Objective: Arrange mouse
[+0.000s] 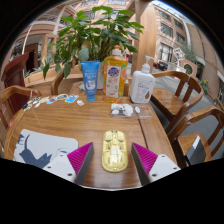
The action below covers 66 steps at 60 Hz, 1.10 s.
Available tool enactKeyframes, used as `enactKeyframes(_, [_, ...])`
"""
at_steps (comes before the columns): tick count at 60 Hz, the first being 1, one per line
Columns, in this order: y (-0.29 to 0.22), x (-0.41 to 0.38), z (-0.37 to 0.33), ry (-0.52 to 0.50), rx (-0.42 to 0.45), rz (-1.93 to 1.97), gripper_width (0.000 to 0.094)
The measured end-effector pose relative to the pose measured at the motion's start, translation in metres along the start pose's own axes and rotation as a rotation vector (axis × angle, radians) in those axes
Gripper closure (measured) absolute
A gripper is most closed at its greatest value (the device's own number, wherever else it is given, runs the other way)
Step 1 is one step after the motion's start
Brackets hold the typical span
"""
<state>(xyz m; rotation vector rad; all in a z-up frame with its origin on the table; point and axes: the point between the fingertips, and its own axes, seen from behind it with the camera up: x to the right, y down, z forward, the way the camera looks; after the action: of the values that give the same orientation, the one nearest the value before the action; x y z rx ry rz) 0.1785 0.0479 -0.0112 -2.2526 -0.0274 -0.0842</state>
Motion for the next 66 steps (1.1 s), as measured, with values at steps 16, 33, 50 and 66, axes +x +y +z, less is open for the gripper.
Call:
enactKeyframes(16, [-0.007, 0.001, 0.012, -0.002, 0.033, 0.002, 0.0514])
enactKeyframes(33, [-0.042, 0.015, -0.025, 0.06, 0.119, 0.013, 0.0591])
enactKeyframes(50, [-0.189, -0.048, -0.198, -0.029, 0.463, 0.042, 0.0592])
enactKeyframes(66, [-0.09, -0.171, -0.15, -0.159, 0.248, -0.029, 0.0595])
